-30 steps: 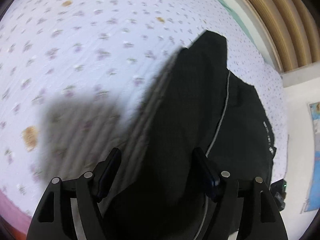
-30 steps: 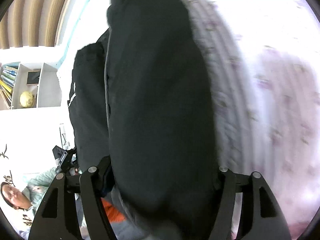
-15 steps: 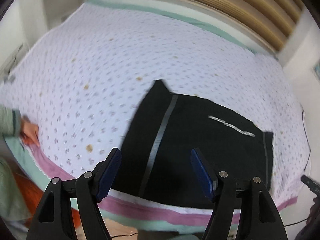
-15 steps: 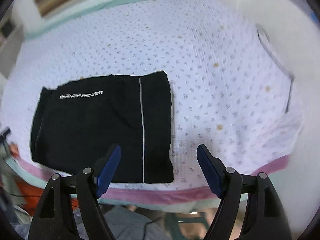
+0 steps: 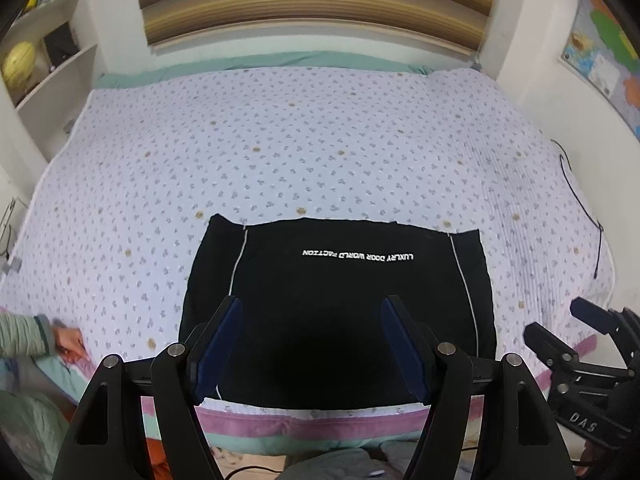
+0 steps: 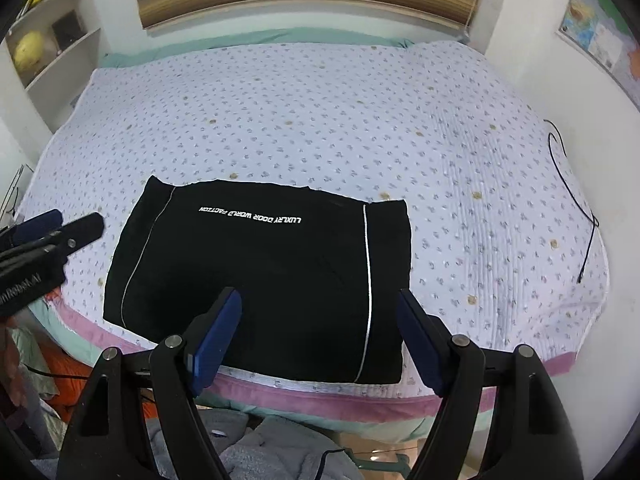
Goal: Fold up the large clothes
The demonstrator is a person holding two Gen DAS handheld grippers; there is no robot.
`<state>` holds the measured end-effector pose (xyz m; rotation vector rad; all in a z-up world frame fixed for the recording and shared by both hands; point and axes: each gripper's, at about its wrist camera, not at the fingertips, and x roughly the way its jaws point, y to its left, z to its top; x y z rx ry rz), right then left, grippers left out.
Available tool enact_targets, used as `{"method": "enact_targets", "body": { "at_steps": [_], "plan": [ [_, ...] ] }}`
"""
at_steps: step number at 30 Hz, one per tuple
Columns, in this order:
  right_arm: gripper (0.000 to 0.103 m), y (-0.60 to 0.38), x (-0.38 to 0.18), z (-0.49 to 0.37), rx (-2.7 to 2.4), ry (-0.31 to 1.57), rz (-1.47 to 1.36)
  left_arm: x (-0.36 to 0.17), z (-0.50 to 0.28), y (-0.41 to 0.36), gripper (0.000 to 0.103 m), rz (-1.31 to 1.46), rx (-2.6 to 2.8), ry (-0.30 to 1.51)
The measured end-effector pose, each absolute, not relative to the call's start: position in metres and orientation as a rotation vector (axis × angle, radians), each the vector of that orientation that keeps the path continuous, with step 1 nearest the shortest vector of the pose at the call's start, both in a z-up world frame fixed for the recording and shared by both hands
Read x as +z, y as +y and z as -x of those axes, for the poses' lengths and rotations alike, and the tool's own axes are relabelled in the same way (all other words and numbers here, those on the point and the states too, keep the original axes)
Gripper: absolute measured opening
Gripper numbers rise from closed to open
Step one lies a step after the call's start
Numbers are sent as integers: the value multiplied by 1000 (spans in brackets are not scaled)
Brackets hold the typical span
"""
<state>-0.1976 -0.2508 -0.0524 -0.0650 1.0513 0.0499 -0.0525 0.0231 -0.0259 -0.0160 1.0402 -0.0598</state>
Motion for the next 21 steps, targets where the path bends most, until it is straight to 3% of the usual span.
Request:
{"method": "enact_targets", "body": {
  "at_steps": [21],
  "plan": [
    [80,-232,-58,184,83,1075,115,-37,44,13,72,-12,-73,1083]
  ]
}}
